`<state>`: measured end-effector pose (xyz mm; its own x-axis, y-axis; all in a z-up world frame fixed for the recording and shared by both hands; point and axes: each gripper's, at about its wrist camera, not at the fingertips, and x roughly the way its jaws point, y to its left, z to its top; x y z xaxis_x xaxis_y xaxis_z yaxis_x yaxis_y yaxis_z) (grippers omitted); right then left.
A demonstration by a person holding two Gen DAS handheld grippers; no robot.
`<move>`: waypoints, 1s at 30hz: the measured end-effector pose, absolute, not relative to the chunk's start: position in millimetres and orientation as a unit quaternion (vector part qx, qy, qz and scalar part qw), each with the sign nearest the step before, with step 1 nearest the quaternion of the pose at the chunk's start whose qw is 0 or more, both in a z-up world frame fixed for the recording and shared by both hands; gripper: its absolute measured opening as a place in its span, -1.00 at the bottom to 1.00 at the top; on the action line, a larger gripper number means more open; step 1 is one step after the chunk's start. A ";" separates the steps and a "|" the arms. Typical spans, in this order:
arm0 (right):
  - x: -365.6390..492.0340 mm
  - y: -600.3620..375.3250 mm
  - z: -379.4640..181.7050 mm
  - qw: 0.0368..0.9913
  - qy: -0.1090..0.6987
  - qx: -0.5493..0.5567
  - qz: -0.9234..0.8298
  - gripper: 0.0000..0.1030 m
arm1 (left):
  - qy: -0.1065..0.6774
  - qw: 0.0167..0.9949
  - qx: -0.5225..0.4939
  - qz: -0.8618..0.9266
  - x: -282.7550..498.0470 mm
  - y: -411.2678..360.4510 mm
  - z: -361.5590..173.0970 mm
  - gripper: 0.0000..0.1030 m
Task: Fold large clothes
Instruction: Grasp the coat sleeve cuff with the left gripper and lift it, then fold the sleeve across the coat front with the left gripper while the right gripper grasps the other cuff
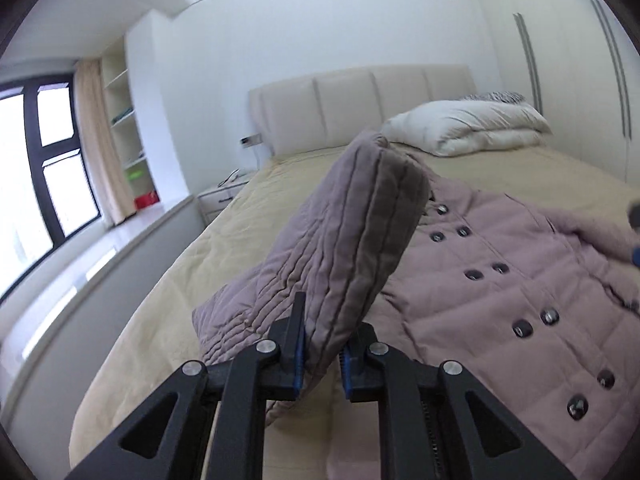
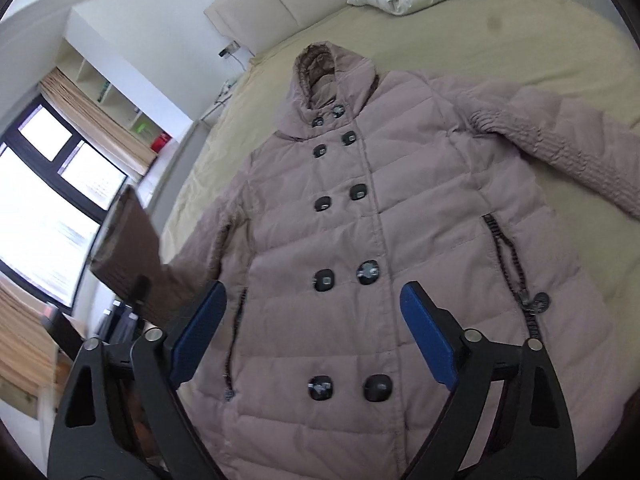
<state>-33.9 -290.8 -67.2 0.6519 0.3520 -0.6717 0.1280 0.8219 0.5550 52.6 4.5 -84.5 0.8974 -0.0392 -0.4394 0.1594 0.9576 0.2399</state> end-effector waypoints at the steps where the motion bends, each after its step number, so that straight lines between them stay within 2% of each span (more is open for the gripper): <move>1: -27.1 -292.2 -68.9 0.851 0.412 0.312 0.085 0.57 | 0.219 0.962 0.153 -0.061 49.3 -4.4 -88.6 -0.71; 6: 17.3 -279.4 -86.6 0.778 0.428 0.413 0.202 0.56 | 0.202 0.951 0.221 -0.083 30.9 -30.4 -104.0 -0.71; 11: 67.5 -245.1 -104.4 0.733 0.458 0.436 0.250 0.56 | 0.189 0.944 0.253 -0.093 15.4 -33.3 -107.1 -0.71; 13: 85.1 -234.1 -112.7 0.712 0.472 0.447 0.265 0.27 | 0.192 0.944 0.253 -0.093 13.8 -31.4 -106.6 -0.71; 14: 93.0 -226.7 -115.5 0.706 0.479 0.445 0.272 0.19 | 0.194 0.944 0.250 -0.093 15.0 -29.5 -106.6 -0.71; 16: 107.4 -214.2 -119.8 0.697 0.490 0.436 0.290 -0.22 | 0.197 0.944 0.246 -0.092 14.8 -28.6 -107.1 -0.71; 21: 129.6 -195.8 -123.9 0.696 0.507 0.416 0.293 -0.60 | 0.197 0.947 0.236 -0.088 18.1 -28.3 -106.4 -0.70; 24: 136.6 -184.7 -104.5 0.716 0.500 0.390 0.292 -0.70 | 0.184 0.953 0.224 -0.086 19.3 -30.0 -104.4 -0.46; 26: 136.5 -181.9 -79.3 0.738 0.475 0.373 0.300 -0.71 | 0.179 0.961 0.196 -0.074 21.8 -26.7 -99.0 0.11; 28: 141.4 -179.7 -38.0 0.762 0.442 0.359 0.309 -0.72 | 0.180 0.970 0.154 -0.058 27.9 -19.2 -93.1 0.37; 30: 145.8 -182.1 12.7 0.784 0.405 0.345 0.320 -0.72 | 0.198 0.974 0.101 -0.053 43.8 -10.2 -90.1 0.43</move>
